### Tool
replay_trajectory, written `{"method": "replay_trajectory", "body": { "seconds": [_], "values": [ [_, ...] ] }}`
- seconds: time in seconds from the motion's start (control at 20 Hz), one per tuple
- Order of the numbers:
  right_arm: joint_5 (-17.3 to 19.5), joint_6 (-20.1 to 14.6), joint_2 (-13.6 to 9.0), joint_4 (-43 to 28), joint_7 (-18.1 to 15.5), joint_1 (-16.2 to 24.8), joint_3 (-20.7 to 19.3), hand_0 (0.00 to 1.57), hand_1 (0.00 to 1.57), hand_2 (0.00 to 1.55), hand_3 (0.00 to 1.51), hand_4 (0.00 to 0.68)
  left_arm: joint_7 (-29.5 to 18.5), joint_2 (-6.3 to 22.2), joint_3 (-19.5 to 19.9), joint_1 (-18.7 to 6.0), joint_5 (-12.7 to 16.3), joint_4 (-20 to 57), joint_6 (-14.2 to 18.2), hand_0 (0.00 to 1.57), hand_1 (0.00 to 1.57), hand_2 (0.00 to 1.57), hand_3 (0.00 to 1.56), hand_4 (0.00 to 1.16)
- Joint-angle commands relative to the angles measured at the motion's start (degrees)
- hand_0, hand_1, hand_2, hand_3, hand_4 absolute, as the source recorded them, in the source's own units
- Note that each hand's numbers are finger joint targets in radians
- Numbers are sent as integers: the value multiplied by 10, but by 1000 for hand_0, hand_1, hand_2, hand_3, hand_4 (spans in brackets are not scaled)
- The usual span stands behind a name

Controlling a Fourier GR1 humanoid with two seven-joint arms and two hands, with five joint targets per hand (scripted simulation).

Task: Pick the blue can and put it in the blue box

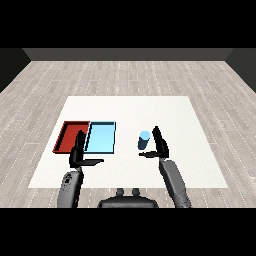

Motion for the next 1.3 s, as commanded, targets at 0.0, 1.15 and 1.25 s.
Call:
{"method": "replay_trajectory", "body": {
  "seconds": [0.0, 1.15, 1.25],
  "values": [
    [-10, -12, 5, 65, 14, -49, -28, 0, 0, 0, 0, 0, -38, 8, 22, -16, 7, 57, -9, 0, 0, 0, 0, 0],
    [-78, -9, 6, 277, -60, -144, -56, 0, 0, 0, 0, 0, -26, -20, -18, 53, -15, -29, 18, 0, 0, 0, 0, 0],
    [-78, 30, -18, 345, -76, -190, -96, 0, 0, 0, 0, 0, -11, 0, 5, 18, -1, -17, 5, 0, 0, 0, 0, 0]
  ]
}}
